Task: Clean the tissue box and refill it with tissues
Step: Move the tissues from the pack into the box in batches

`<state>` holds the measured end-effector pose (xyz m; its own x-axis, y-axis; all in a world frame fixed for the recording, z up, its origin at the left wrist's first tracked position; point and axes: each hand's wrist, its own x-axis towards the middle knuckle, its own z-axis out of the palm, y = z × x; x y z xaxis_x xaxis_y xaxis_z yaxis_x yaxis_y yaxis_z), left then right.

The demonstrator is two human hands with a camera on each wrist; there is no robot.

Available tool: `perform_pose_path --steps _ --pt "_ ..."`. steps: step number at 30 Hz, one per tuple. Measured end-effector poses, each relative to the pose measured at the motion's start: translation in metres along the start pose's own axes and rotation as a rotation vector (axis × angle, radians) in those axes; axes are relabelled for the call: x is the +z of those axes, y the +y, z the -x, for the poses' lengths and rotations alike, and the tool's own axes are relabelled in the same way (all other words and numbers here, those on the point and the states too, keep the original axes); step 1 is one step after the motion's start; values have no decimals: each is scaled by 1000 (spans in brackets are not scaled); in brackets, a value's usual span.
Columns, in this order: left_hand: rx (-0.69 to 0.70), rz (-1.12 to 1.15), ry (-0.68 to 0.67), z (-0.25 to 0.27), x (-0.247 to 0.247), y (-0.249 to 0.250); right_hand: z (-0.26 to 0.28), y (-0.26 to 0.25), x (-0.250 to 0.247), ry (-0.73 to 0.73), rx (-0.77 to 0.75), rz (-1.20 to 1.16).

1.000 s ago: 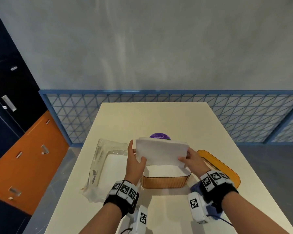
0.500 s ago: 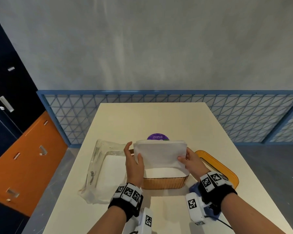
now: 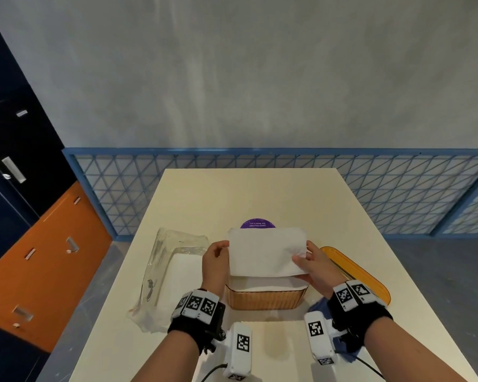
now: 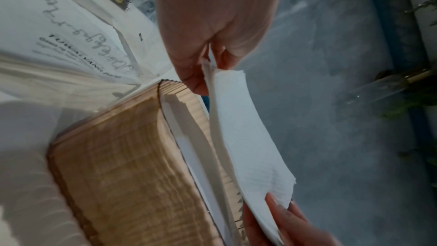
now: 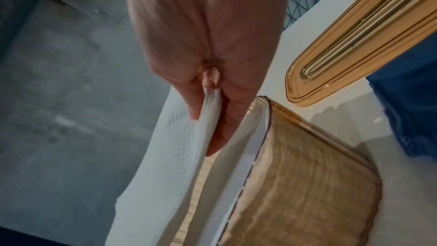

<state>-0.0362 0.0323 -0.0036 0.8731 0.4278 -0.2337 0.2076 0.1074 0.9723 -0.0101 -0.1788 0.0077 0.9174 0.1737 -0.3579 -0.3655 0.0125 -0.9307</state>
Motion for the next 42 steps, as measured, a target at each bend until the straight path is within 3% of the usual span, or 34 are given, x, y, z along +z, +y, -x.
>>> perform_pose_path --steps 3,6,12,25,34,39,42 --pt "-6 -22 -19 1 3 5 1 0 2 -14 -1 -20" --pt "88 -159 -35 4 7 6 1 0 2 -16 12 -50" --pt "185 -287 45 9 14 14 -3 2 -1 17 62 -78" --pt "-8 -133 44 14 18 14 -1 4 -7 12 36 -56" --pt "220 -272 -29 23 20 21 -1 2 0 29 51 -3" --pt "363 -289 -65 33 21 26 1 -11 5 94 -132 208" --pt "403 -221 0 38 19 25 7 -21 4 59 -291 222"
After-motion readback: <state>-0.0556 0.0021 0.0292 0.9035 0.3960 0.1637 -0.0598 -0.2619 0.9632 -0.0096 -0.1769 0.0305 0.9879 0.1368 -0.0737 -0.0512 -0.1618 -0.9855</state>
